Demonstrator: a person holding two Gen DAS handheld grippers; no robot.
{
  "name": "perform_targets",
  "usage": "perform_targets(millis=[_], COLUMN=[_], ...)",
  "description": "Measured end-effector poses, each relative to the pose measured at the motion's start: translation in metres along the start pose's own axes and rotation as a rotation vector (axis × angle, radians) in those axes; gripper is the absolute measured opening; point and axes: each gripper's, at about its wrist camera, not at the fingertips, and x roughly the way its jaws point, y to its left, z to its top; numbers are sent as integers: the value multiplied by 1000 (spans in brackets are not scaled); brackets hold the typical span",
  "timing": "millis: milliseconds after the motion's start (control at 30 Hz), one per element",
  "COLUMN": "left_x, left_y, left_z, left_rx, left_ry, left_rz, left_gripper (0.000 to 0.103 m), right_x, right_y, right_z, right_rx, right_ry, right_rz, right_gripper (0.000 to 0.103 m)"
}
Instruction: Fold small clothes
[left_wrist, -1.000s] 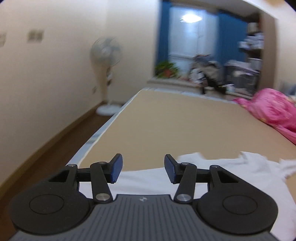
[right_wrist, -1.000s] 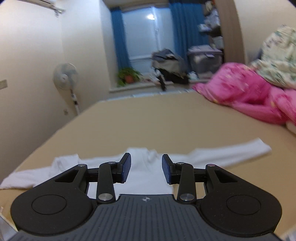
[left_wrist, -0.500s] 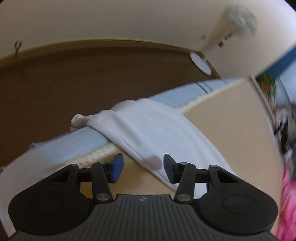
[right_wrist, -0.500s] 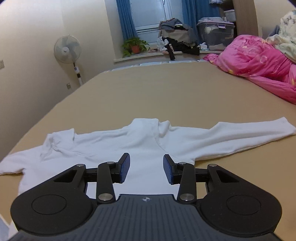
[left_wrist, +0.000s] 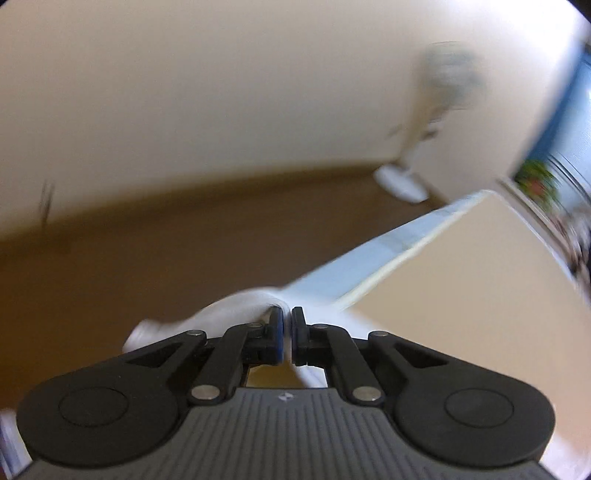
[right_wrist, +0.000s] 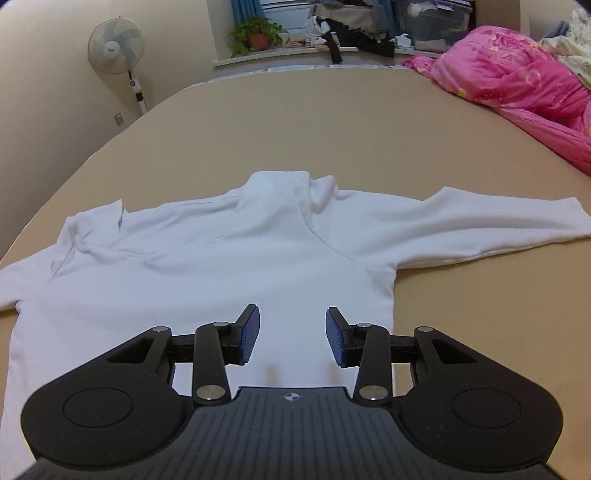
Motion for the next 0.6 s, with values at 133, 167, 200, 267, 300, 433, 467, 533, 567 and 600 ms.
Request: perform_targets(millis=[133, 167, 200, 267, 300, 433, 467, 533, 567, 600], left_x=[-79, -97, -114, -141, -147, -147, -140, -112, -100, -88], left_y=[-108, -130, -153, -190, -200, -203, -199, -188, -182, -176], left_z=[-34, -50, -69, -113, -130, -147, -137, -110, -98, -88], left_rx=[375, 462, 564, 783, 860, 995, 946, 792, 723, 667], left_ry=[-236, -249, -237, -140, -91, -51, -30, 29, 49, 62], left_rz=[-324, -431, -552, -784, -849, -913, -897, -823, -771, -706], left_gripper=[3, 4, 4, 18, 29, 36, 36, 35, 35, 35], right_x=[1, 2, 2, 4, 4, 7, 7, 6, 6, 7], right_y=[3, 3, 4, 4, 3, 2, 2, 5, 7, 8], right_z=[-1, -2, -3, -5, -6, -7, -7, -7, -7, -7], right_rx=[-10, -14, -18, -24, -24, -19, -17, -20, -24, -26], right_ry=[6, 8, 9, 15, 18, 29, 26, 16, 13, 11], right_rz=[11, 12, 11, 7, 5, 7, 13, 29, 34, 42], right_gripper=[42, 42, 42, 42, 42, 42, 42, 42, 42, 42])
